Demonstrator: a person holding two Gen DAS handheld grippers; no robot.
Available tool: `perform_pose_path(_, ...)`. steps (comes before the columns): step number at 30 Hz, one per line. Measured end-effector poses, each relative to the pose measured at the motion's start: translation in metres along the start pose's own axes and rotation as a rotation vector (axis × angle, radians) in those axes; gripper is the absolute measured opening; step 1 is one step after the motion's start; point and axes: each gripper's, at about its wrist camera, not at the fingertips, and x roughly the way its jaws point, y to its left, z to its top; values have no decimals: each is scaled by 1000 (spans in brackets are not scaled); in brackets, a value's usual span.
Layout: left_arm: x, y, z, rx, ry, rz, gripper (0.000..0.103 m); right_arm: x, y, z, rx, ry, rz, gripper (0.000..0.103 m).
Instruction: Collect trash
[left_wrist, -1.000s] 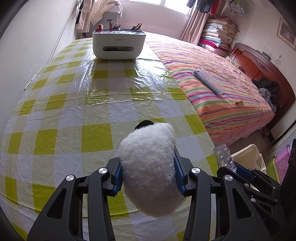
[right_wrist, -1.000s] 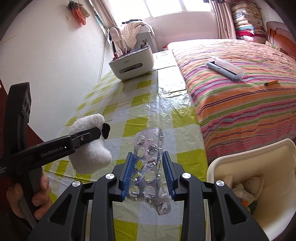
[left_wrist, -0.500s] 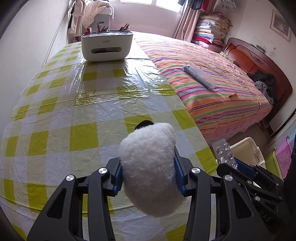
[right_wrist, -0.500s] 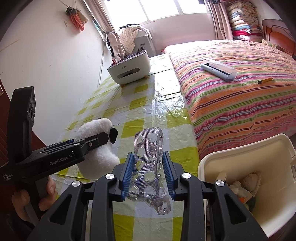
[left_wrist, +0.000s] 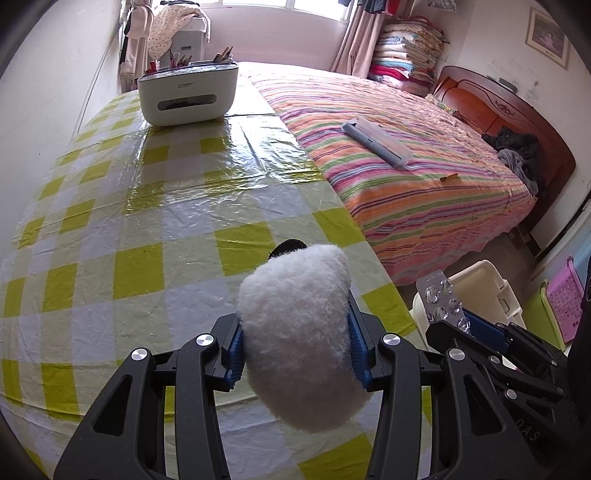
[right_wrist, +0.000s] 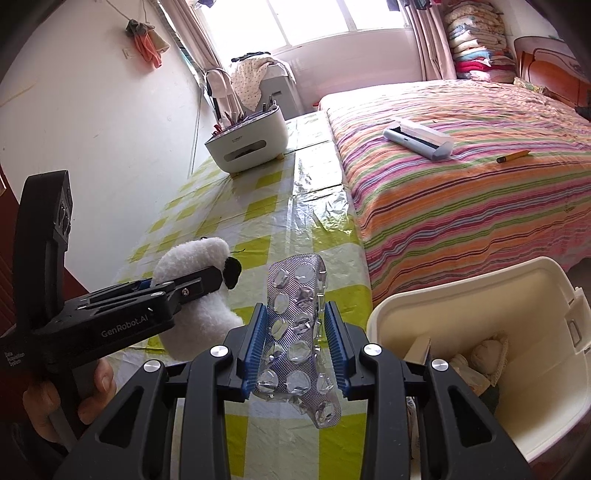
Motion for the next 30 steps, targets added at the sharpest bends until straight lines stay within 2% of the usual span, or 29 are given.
perform_pose_path(30, 20, -74, -12, 92, 55, -82, 45, -31, -53, -6, 93, -48, -47, 32)
